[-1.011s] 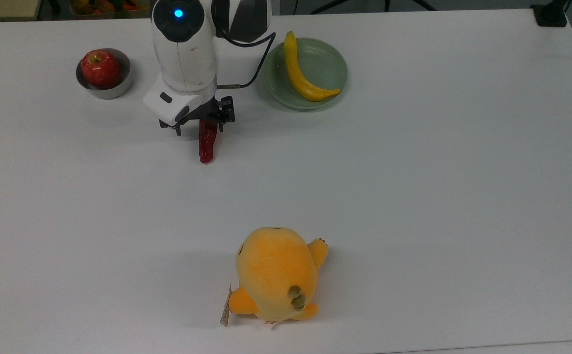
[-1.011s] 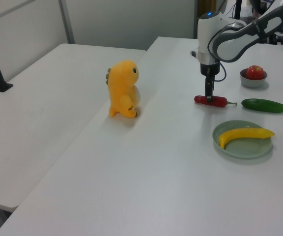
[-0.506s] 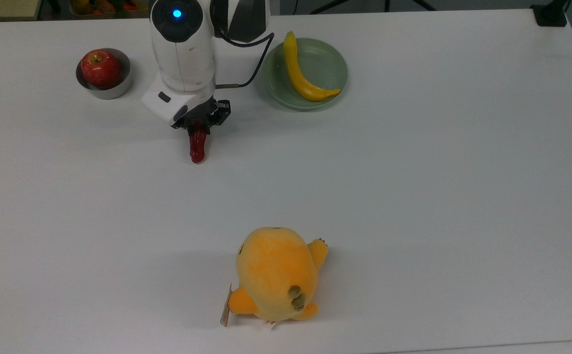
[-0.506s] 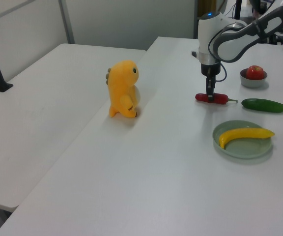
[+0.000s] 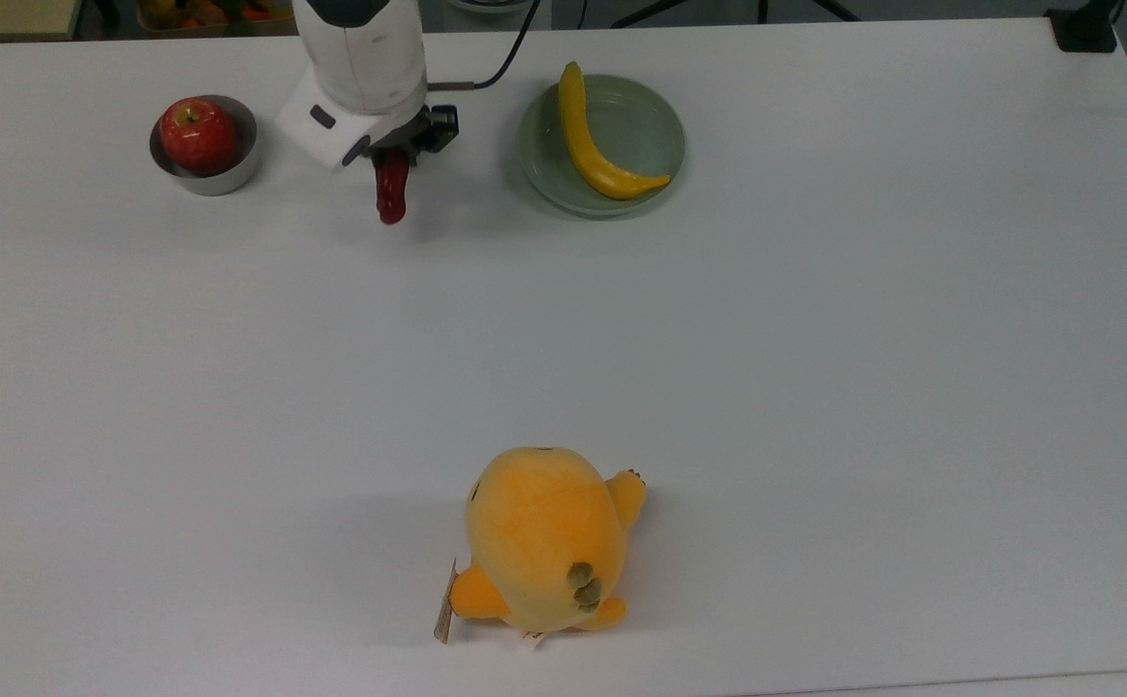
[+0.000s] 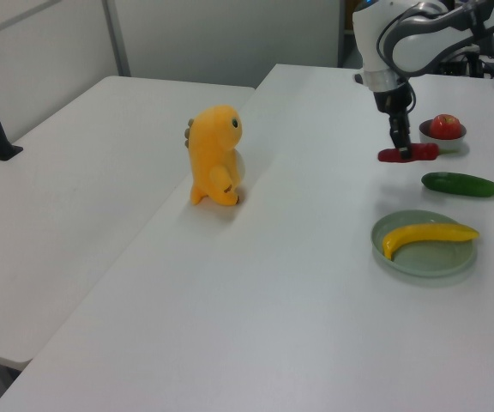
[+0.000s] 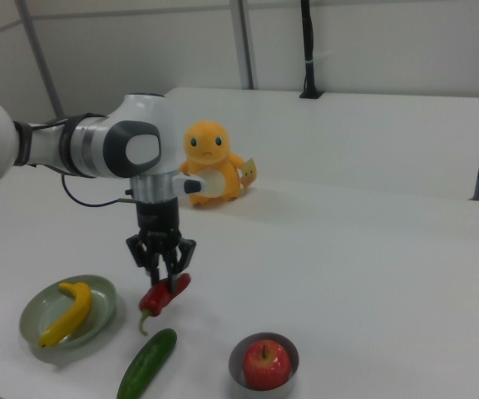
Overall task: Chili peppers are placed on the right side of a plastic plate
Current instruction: 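Lift the chili and carry it beside the green plate, lowering it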
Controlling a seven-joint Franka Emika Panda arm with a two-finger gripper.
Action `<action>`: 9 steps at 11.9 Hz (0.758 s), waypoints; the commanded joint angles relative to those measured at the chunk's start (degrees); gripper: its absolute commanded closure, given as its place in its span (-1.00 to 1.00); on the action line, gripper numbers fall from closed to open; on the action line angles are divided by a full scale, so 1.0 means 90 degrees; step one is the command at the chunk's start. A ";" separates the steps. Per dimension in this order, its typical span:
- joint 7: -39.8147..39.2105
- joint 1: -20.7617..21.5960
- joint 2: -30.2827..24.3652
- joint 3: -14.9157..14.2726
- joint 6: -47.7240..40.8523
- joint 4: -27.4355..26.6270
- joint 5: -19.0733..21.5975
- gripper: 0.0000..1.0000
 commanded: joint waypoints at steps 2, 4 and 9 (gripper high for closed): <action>0.0310 0.0309 -0.0230 0.0199 -0.0780 -0.0418 0.0015 0.93; 0.0448 0.0319 -0.0240 0.0288 -0.0761 -0.0545 0.0141 0.91; 0.0448 0.0319 -0.0299 0.0648 -0.0274 -0.1111 0.0279 0.89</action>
